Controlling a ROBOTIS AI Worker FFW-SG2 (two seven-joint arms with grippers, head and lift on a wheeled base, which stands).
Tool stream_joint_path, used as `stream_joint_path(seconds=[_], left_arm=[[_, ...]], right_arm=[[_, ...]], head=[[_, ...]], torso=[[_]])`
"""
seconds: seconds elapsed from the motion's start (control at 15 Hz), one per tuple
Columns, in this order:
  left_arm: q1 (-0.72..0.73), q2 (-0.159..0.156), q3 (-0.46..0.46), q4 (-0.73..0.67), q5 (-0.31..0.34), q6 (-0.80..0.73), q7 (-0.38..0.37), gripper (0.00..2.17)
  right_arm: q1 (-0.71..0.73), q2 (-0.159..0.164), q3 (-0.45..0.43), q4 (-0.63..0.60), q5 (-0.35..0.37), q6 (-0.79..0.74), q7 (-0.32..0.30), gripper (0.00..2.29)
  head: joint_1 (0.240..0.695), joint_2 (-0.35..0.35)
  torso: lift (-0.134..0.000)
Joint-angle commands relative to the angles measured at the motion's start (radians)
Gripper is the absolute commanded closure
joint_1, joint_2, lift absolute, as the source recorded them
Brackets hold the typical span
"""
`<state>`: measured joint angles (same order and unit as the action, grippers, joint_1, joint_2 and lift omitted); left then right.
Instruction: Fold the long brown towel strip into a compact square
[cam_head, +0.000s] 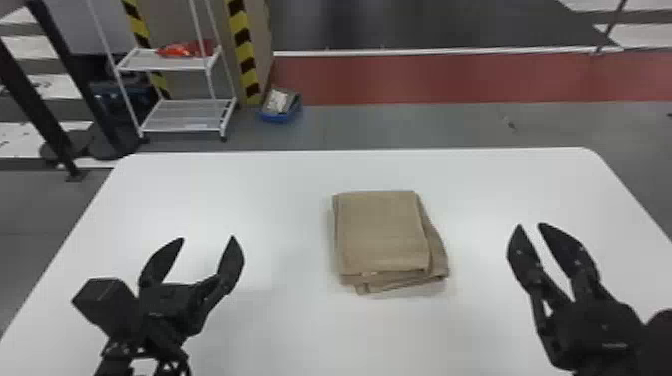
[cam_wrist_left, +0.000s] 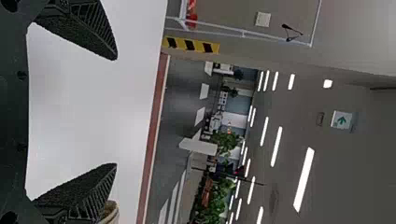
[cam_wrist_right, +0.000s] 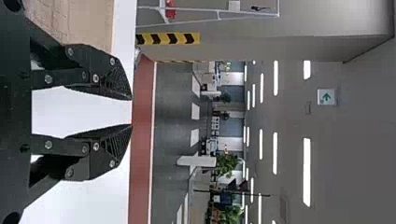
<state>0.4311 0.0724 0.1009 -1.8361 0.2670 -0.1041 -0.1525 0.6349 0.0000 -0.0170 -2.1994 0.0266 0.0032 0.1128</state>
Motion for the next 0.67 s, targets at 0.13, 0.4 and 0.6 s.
stream_joint_path(seconds=[0.13, 0.4, 0.6], left_arm=[[0.112, -0.014, 0.051, -0.092, 0.000, -0.065, 0.024, 0.06], [0.130, -0.019, 0.080, -0.101, 0.000, -0.056, 0.024, 0.06], [0.143, -0.026, 0.099, -0.109, 0.000, -0.056, 0.024, 0.06]], right_arm=[[0.043, 0.001, 0.074, -0.002, 0.065, -0.004, -0.002, 0.08], [0.049, 0.001, 0.084, 0.017, 0.068, -0.044, -0.002, 0.08], [0.039, 0.001, 0.098, 0.029, 0.084, -0.044, -0.005, 0.08]], head=[[0.695, 0.124], [0.695, 0.188], [0.695, 0.206]], torso=[[-0.126], [-0.126], [-0.126]])
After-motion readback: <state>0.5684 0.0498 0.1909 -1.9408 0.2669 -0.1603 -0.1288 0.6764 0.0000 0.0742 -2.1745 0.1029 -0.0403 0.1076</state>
